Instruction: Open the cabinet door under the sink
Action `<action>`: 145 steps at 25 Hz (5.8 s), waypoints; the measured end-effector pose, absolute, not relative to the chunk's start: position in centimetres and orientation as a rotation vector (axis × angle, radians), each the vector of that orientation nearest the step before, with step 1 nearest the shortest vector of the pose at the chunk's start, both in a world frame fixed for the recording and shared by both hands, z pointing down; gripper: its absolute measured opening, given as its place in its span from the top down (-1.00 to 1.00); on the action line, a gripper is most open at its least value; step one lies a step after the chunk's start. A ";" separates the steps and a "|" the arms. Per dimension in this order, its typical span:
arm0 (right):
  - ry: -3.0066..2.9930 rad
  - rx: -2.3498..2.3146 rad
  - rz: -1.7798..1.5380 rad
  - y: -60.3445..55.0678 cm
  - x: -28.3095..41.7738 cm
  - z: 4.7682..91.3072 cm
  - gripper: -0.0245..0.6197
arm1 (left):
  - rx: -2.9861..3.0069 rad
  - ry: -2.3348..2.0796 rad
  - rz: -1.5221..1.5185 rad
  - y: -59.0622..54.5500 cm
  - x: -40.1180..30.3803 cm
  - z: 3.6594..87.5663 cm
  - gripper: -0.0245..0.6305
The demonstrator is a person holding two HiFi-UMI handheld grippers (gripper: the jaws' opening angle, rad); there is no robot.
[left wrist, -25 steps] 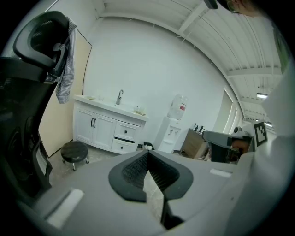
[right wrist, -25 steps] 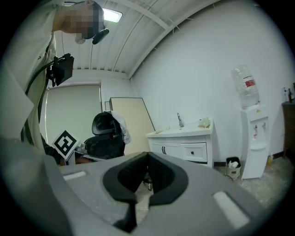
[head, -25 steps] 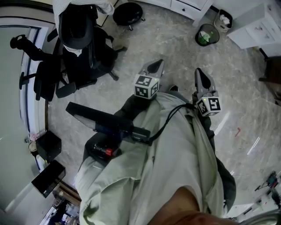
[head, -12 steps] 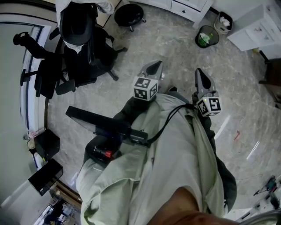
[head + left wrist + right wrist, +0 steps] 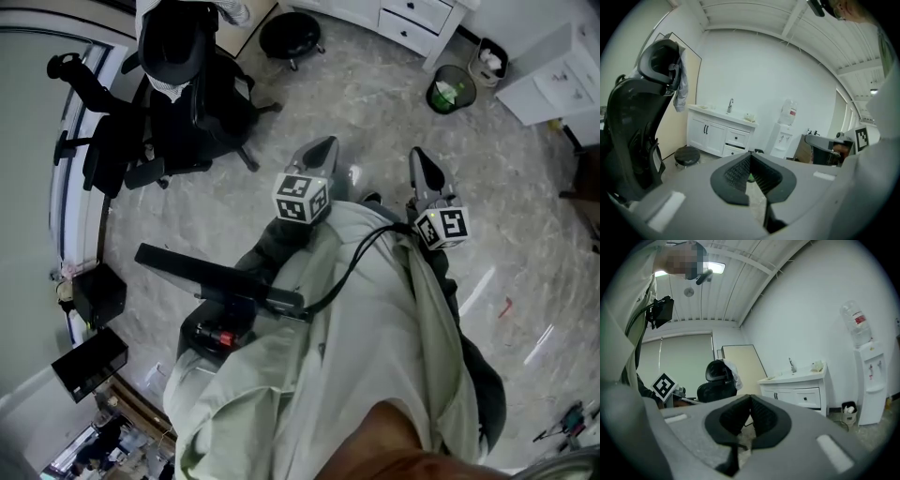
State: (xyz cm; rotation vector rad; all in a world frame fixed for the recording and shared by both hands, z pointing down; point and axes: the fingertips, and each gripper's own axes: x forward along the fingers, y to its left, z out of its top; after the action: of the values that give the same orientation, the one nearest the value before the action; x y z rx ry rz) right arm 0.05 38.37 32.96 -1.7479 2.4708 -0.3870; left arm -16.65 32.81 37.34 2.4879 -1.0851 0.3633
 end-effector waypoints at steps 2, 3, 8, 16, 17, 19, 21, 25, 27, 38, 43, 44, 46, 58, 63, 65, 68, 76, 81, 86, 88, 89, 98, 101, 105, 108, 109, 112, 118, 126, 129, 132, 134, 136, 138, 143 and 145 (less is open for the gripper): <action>2.488 -1.742 -0.385 38.4 -0.3 33.1 0.92 | 2.479 -1.087 0.365 32.8 -16.8 37.5 0.90; 2.491 -1.746 -0.389 38.4 -0.2 33.2 0.92 | 2.482 -1.077 0.372 32.8 -16.5 37.7 0.90; 2.417 -1.846 -0.410 38.3 2.4 33.8 0.92 | 2.519 -0.980 0.414 31.6 -13.8 38.7 0.90; 2.256 -2.034 -0.477 36.5 6.6 35.3 0.92 | 2.561 -0.761 0.484 27.8 -8.3 40.5 0.90; 2.230 -2.056 -0.489 35.9 7.1 35.6 0.92 | 2.564 -0.737 0.494 26.9 -7.9 40.7 0.90; 2.186 -2.084 -0.523 34.2 7.6 36.1 0.92 | 2.571 -0.702 0.503 24.6 -7.3 40.9 0.90; 2.165 -2.093 -0.561 31.8 7.5 36.5 0.92 | 2.578 -0.674 0.505 21.9 -6.9 40.8 0.90; 2.196 -2.091 -0.622 26.4 6.1 37.2 0.92 | 2.582 -0.621 0.515 16.5 -6.4 40.6 0.90; 2.225 -2.088 -0.634 23.7 5.2 37.3 0.92 | 2.582 -0.598 0.518 13.9 -6.3 40.5 0.90; 2.151 -2.139 -0.625 15.2 6.3 36.5 0.92 | 2.578 -0.499 0.537 6.1 -5.3 41.3 0.90; 2.158 -2.108 -0.654 12.3 7.6 37.2 0.92 | 2.554 -0.502 0.573 4.1 -4.3 42.5 0.90; 2.153 -2.095 -0.656 11.6 8.2 37.4 0.92 | 2.553 -0.516 0.578 3.6 -4.2 42.7 0.90; 2.151 -2.058 -0.668 9.9 9.5 37.8 0.92 | 2.536 -0.572 0.581 2.2 -4.0 43.1 0.90; 2.425 -1.693 -0.677 -6.2 18.6 37.9 0.92 | 2.409 -0.979 0.522 -10.5 2.5 42.2 0.90; 2.602 -1.687 -0.664 -9.6 22.5 40.3 0.92 | 2.396 -1.085 0.496 -13.7 5.9 41.7 0.90; 2.667 -1.725 -0.653 -10.8 22.9 42.5 0.92 | 2.391 -1.090 0.516 -14.4 6.5 42.2 0.90; 2.744 -1.798 -0.623 -12.6 22.6 45.7 0.92 | 2.387 -1.069 0.530 -15.2 7.3 43.0 0.90; 2.649 -2.099 -0.573 -19.3 21.7 53.9 0.92 | 2.385 -0.967 0.531 -19.8 8.7 47.7 0.90; 2.466 -2.375 -0.601 -21.9 23.1 60.6 0.90 | 2.377 -1.003 0.540 -23.3 8.2 53.2 0.90; 2.226 -2.564 -0.720 -22.6 24.9 66.5 0.63 | 2.314 -1.157 0.576 -26.6 6.3 58.0 0.90; 2.132 -2.633 -0.721 -23.2 25.6 68.0 0.50 | 2.303 -1.211 0.598 -27.6 5.4 59.7 0.90; 2.099 -2.655 -0.725 -23.7 25.9 68.7 0.46 | 2.315 -1.211 0.611 -27.9 5.3 60.4 0.90; 2.022 -2.760 -0.746 -27.7 25.8 73.0 0.40 | 2.356 -1.014 0.562 -26.4 4.0 62.0 0.90; 1.881 -2.811 -0.760 -28.2 26.3 72.7 0.40 | 2.365 -0.987 0.585 -26.2 3.6 62.1 0.90; 1.862 -2.899 -0.702 -28.2 26.7 72.8 0.41 | 2.398 -0.939 0.597 -26.4 3.9 61.7 0.90; 1.868 -2.920 -0.696 -28.0 27.1 72.9 0.49 | 2.418 -0.891 0.558 -26.8 4.5 61.0 0.90; 1.867 -2.913 -0.713 -27.9 27.1 72.9 0.50 | 2.416 -0.883 0.541 -26.8 4.6 61.0 0.90; 1.890 -2.892 -0.729 -27.9 27.0 72.9 0.51 | 2.410 -0.871 0.510 -27.0 4.8 61.0 0.90; 1.951 -2.897 -0.726 -27.3 26.3 73.0 0.52 | 2.388 -0.806 0.440 -26.2 5.1 61.6 0.90; 1.986 -2.863 -0.732 -22.9 22.9 72.8 0.53 | 2.412 -0.803 0.479 -24.2 2.8 61.4 0.90; 2.086 -2.828 -0.724 -20.9 21.4 72.9 0.54 | 2.453 -0.809 0.506 -22.4 2.1 61.0 0.90; 2.186 -2.784 -0.711 -19.2 19.7 72.9 0.54 | 2.463 -0.830 0.509 -19.8 1.9 59.9 0.90; 2.229 -2.763 -0.711 -18.2 18.6 72.7 0.55 | 2.466 -0.857 0.504 -18.0 1.9 59.2 0.90; 2.291 -2.725 -0.722 -16.8 17.2 72.6 0.55 | 2.472 -0.885 0.510 -15.8 1.7 58.9 0.90; 2.380 -2.682 -0.739 -15.3 16.0 72.9 0.57 | 2.471 -0.908 0.521 -13.8 1.3 58.6 0.90; 2.586 -2.611 -0.747 -12.2 13.9 73.1 0.61 | 2.450 -0.951 0.532 -9.9 0.4 57.7 0.90; 2.616 -2.597 -0.791 -11.8 13.4 73.0 0.62 | 2.458 -0.951 0.547 -8.8 0.2 56.9 0.90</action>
State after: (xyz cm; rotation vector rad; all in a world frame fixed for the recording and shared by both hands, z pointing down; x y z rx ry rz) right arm 13.43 -11.80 72.98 -2.5967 2.6161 -0.7911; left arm 0.21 -8.76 56.89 2.4584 -0.9510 0.5474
